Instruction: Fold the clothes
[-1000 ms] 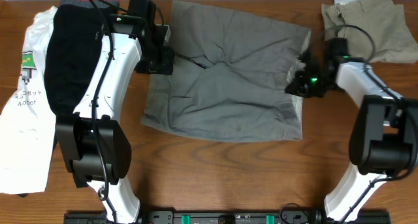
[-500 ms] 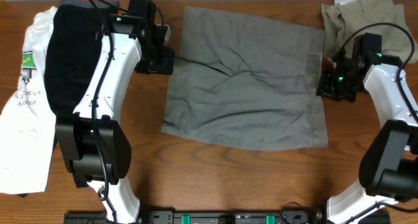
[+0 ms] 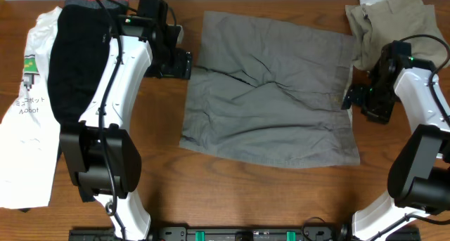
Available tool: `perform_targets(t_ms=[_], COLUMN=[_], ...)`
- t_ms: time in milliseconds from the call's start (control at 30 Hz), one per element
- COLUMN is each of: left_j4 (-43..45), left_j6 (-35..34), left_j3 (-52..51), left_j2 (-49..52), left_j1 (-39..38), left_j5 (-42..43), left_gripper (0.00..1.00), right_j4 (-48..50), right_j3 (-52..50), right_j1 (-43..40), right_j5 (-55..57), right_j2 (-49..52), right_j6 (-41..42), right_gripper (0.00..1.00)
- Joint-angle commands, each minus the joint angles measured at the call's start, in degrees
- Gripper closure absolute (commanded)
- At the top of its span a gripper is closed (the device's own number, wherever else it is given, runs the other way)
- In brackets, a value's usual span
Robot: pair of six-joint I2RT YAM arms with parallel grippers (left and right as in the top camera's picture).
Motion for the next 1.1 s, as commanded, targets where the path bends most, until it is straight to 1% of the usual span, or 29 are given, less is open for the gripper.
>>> perform_targets(t_ms=[0, 67, 133, 200, 300, 367, 433, 467, 500, 533, 600, 767, 867, 933, 1000, 1067], left_j4=[1.84, 4.24, 7.26, 10.58, 15.69, 19.89, 24.65, 27.02, 29.29, 31.82, 36.17, 45.24, 48.35, 49.81, 51.10, 51.30], left_j6=[-0.24, 0.39, 2.86, 4.76, 6.93, 7.37, 7.54, 7.54, 7.54, 7.54, 7.54, 7.56, 7.50, 6.29, 4.17, 3.80], left_j3=[0.04, 0.04, 0.04, 0.04, 0.04, 0.04, 0.04, 0.04, 0.04, 0.04, 0.04, 0.04, 0.04, 0.04, 0.04, 0.04], left_j2=[-1.25, -1.22, -0.85, -0.11, 2.05, 4.24, 6.99, 8.33, 9.68, 11.13, 13.68, 18.88, 21.22, 22.58, 24.00, 25.27], left_j1=[-0.02, -0.02, -0.09, -0.20, -0.90, -1.64, -2.49, -2.95, -3.48, -4.04, -5.05, -7.30, -7.69, -7.69, -7.69, -7.69], left_j5=[-0.33, 1.51, 5.44, 9.20, 13.03, 14.25, 14.99, 14.99, 14.97, 14.99, 14.99, 14.99, 14.99, 14.97, 14.95, 14.71], left_gripper=[0.21, 0.21, 0.21, 0.23, 0.28, 0.36, 0.45, 0.51, 0.54, 0.57, 0.60, 0.62, 0.62, 0.62, 0.61, 0.61], right_j4=[-0.59, -0.81, -0.46, 0.09, 0.81, 0.61, 0.26, -0.09, -0.42, -0.83, -1.70, -3.17, -3.50, -3.56, -3.45, -3.08], right_j3=[6.40, 9.07, 11.10, 12.24, 12.63, 12.59, 12.59, 12.59, 12.59, 12.59, 12.59, 12.57, 12.57, 12.52, 12.52, 12.52], right_j1=[1.40, 2.21, 3.13, 3.61, 4.07, 4.26, 4.31, 4.31, 4.31, 4.31, 4.31, 4.31, 4.33, 4.61, 5.29, 5.99], right_j5=[-4.11, -5.27, -5.29, -5.29, -5.33, -5.33, -5.33, -5.42, -5.60, -5.60, -5.60, -5.55, -5.86, -6.40, -6.36, -6.34], right_j2=[-1.70, -2.51, -3.26, -3.61, -3.61, -3.61, -3.61, -3.61, -3.61, -3.61, -3.61, -3.61, -3.61, -3.61, -3.61, -3.61], right_j6=[-4.17, -4.92, -4.90, -4.87, -4.85, -4.85, -4.85, -4.85, -4.83, -4.83, -4.85, -4.83, -3.69, -3.52, -3.52, -3.52], right_gripper=[0.28, 0.32, 0.37, 0.43, 0.48, 0.54, 0.68, 0.75, 0.80, 0.83, 0.84, 0.85, 0.88, 0.89, 0.89, 0.87])
